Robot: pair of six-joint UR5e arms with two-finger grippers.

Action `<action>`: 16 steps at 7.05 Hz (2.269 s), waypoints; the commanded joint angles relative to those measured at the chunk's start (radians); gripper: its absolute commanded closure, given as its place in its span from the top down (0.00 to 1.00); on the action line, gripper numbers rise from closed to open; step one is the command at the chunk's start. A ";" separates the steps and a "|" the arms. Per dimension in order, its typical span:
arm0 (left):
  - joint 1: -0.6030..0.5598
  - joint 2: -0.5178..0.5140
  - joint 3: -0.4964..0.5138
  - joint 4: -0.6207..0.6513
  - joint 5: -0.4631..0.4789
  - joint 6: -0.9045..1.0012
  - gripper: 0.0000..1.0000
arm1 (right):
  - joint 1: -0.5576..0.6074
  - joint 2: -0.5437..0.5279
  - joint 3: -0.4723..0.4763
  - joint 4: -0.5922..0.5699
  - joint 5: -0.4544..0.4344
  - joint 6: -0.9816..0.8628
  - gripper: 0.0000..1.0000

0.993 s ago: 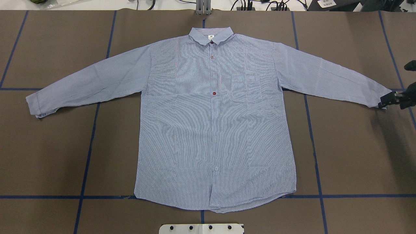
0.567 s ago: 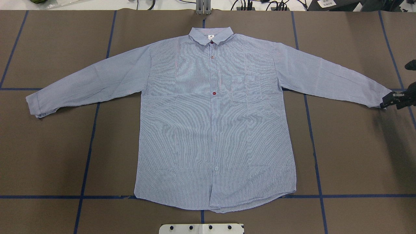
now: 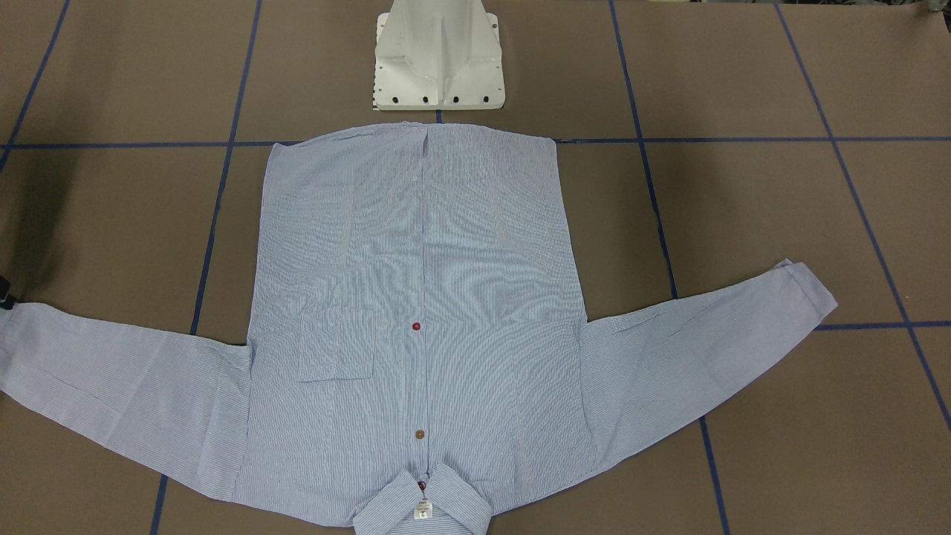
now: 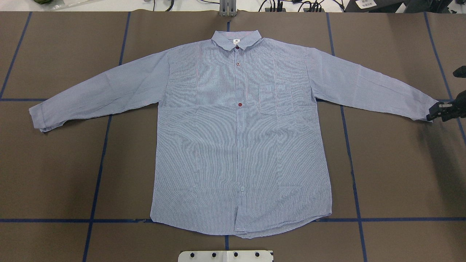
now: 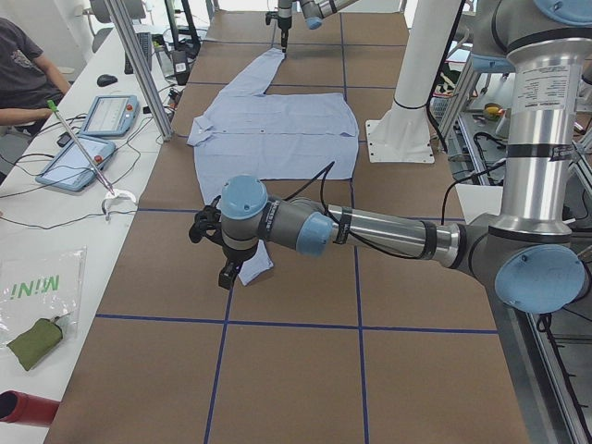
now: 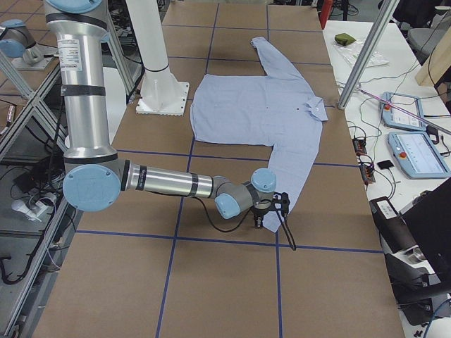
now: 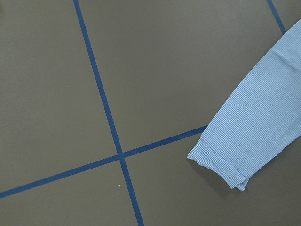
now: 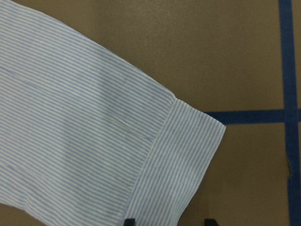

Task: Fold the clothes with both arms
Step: 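Move the right gripper down to the sleeve cuff nearest it, then grasp the sleeve cuff with the right gripper and lift it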

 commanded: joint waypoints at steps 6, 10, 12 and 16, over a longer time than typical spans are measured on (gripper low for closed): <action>0.000 0.000 -0.001 -0.002 -0.001 -0.001 1.00 | -0.006 0.008 -0.013 -0.014 -0.001 0.003 0.58; 0.000 0.000 -0.003 -0.002 -0.001 -0.001 1.00 | -0.011 0.014 -0.013 -0.026 -0.010 0.003 0.44; 0.000 0.000 -0.003 -0.002 -0.001 -0.001 1.00 | -0.011 0.013 -0.013 -0.026 -0.010 0.002 0.30; 0.000 0.000 -0.003 -0.002 -0.001 -0.001 1.00 | -0.011 0.014 -0.011 -0.026 -0.003 -0.001 0.00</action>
